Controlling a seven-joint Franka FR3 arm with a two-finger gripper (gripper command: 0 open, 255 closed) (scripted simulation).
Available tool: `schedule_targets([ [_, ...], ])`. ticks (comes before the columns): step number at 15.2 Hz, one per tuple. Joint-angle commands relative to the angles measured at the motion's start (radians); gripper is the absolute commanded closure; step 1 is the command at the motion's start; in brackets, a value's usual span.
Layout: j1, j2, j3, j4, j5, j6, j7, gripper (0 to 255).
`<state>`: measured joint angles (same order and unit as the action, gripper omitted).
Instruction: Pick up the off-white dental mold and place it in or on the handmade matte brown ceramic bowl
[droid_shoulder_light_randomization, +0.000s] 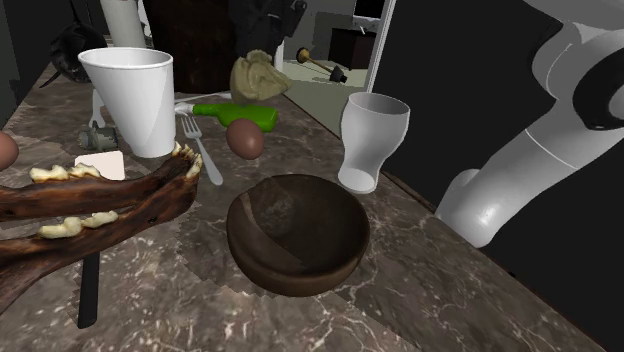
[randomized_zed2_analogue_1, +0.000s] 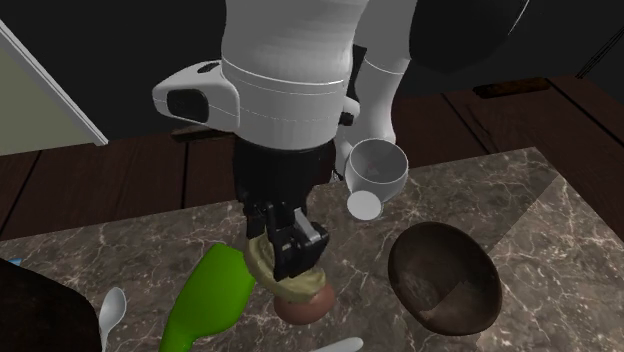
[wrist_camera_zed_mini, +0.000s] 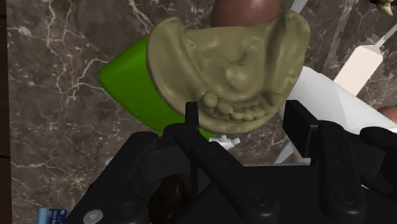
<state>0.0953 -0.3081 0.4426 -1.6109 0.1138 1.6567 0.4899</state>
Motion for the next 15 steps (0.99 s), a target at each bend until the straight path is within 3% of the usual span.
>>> schedule_targets([
  [1, 0.014, -0.032, 0.021, -0.024, 0.008, -0.003, 0.035, 255],
  [15, 0.084, -0.132, 0.236, 0.014, 0.043, -0.1, 0.33, 255],
])
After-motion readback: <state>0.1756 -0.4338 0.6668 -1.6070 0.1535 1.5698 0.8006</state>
